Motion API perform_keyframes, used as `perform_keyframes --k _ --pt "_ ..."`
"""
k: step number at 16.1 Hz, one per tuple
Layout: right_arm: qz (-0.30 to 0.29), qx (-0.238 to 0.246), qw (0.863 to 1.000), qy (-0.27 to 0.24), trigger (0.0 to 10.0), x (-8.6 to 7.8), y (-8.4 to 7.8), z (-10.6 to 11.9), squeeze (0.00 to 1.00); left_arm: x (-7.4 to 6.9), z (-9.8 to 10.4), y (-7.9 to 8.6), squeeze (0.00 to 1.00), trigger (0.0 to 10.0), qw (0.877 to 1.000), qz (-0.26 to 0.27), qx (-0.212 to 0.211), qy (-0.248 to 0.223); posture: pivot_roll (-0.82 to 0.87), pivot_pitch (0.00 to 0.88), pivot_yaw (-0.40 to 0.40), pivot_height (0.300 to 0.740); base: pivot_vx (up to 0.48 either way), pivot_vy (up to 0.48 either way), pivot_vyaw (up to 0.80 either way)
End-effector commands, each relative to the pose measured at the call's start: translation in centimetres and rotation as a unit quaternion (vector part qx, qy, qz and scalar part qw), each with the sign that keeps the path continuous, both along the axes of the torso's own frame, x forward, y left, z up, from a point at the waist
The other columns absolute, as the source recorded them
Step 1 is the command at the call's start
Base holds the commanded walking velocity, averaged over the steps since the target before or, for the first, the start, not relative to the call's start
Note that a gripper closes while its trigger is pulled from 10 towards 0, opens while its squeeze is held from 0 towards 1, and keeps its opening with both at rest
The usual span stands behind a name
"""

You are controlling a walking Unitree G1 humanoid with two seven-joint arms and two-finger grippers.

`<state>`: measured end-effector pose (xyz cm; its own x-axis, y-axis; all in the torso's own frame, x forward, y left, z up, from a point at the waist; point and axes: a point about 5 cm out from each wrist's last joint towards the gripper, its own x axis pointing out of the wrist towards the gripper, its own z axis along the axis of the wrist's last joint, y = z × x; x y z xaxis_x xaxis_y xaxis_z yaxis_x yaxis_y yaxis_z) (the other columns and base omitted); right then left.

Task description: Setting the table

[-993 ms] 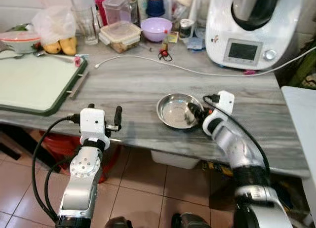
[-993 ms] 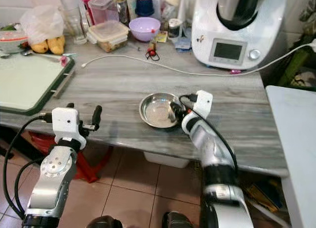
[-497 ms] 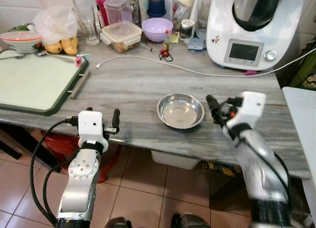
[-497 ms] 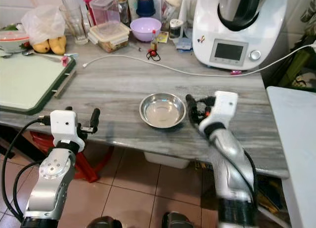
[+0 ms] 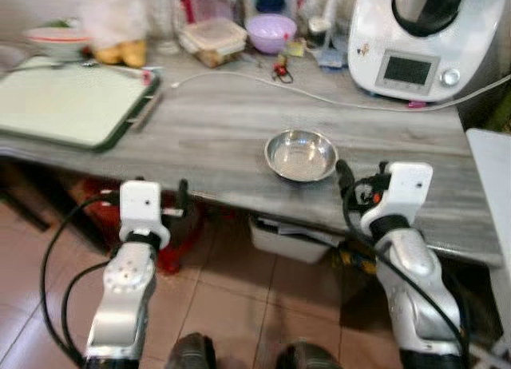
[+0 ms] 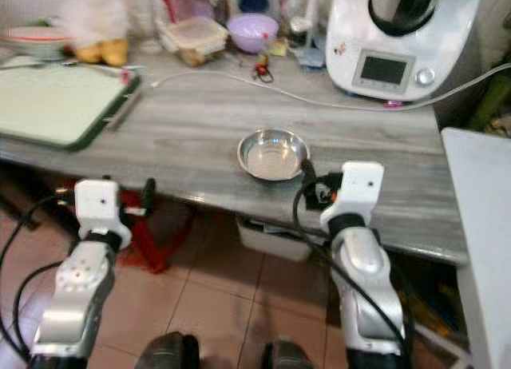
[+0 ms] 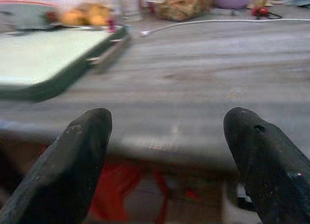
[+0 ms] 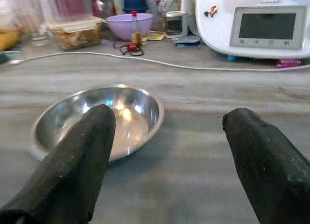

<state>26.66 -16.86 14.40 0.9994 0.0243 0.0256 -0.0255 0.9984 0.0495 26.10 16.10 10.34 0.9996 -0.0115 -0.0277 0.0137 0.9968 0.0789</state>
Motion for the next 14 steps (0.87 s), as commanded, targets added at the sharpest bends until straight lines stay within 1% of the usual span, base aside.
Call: perform_keyframes --k 1,2,3,5,7,9,10,11,12,13,14 --pt "-0.007 -0.002 1.000 -0.006 10.0 -0.1 -0.1 0.2 0.00 -0.1 0.1 -0.2 0.00 10.0 1.000 -0.005 0.000 0.001 -0.04 0.036 0.008 0.740 -0.341 0.000 0.00" --pt "-0.011 -0.023 1.000 0.000 10.0 0.0 -0.2 0.0 0.00 0.0 0.1 -0.2 0.00 10.0 1.000 -0.005 -0.001 0.001 -0.04 0.035 0.009 0.740 -0.341 0.000 0.00" --pt "-0.016 -0.018 1.000 0.001 10.0 0.0 -0.4 0.0 0.00 0.1 0.2 -0.3 0.00 10.0 1.000 -0.006 -0.001 0.000 -0.04 0.037 0.009 0.740 -0.349 0.000 -0.61" --pt "-0.017 -0.024 1.000 0.002 10.0 0.0 -0.5 -0.1 0.00 0.1 0.1 -0.2 0.00 10.0 1.000 -0.007 -0.001 0.000 -0.04 0.038 0.008 0.740 -0.347 0.000 -0.62" --pt "-0.018 -0.013 1.000 0.005 10.0 -0.1 -0.4 -0.3 0.00 0.0 0.0 -0.3 0.00 10.0 1.000 -0.009 -0.002 0.003 -0.04 0.035 0.008 0.740 -0.345 0.000 -0.49" --pt "-0.019 -0.013 1.000 0.004 10.0 -0.1 -0.4 -0.2 0.00 0.0 0.1 -0.4 0.00 10.0 1.000 -0.011 -0.003 0.003 -0.04 0.033 0.009 0.740 -0.334 0.000 0.00" --pt "-0.022 -0.013 1.000 0.004 10.0 0.0 -0.4 -0.2 0.00 0.0 0.0 -0.4 0.00 10.0 1.000 -0.013 -0.003 0.002 -0.04 0.030 0.010 0.740 0.000 0.000 0.00" --pt "-0.028 -0.015 0.999 0.004 10.0 0.0 -0.6 -0.2 0.00 0.0 0.1 -0.5 0.00 10.0 1.000 -0.026 -0.017 0.000 -0.04 0.028 0.011 0.740 0.000 0.000 0.00" --pt "-0.039 -0.020 0.999 0.011 10.0 0.0 -0.9 -0.4 0.00 -0.2 0.5 -0.9 0.00 10.0 0.998 -0.053 -0.026 -0.011 -0.04 0.025 0.011 0.740 0.000 0.000 -0.43" --pt "-0.042 -0.022 0.999 0.008 10.0 0.1 -0.9 -0.4 0.00 -0.3 0.7 -1.3 0.00 10.0 0.997 -0.068 -0.038 -0.011 -0.04 0.025 0.011 0.740 0.000 0.000 -0.80" --pt "-0.042 -0.023 0.999 0.006 10.0 0.1 -1.0 -0.3 0.00 -0.4 0.8 -1.6 0.00 10.0 0.996 -0.078 -0.035 -0.014 -0.04 0.023 0.012 0.740 0.000 0.000 -0.79"
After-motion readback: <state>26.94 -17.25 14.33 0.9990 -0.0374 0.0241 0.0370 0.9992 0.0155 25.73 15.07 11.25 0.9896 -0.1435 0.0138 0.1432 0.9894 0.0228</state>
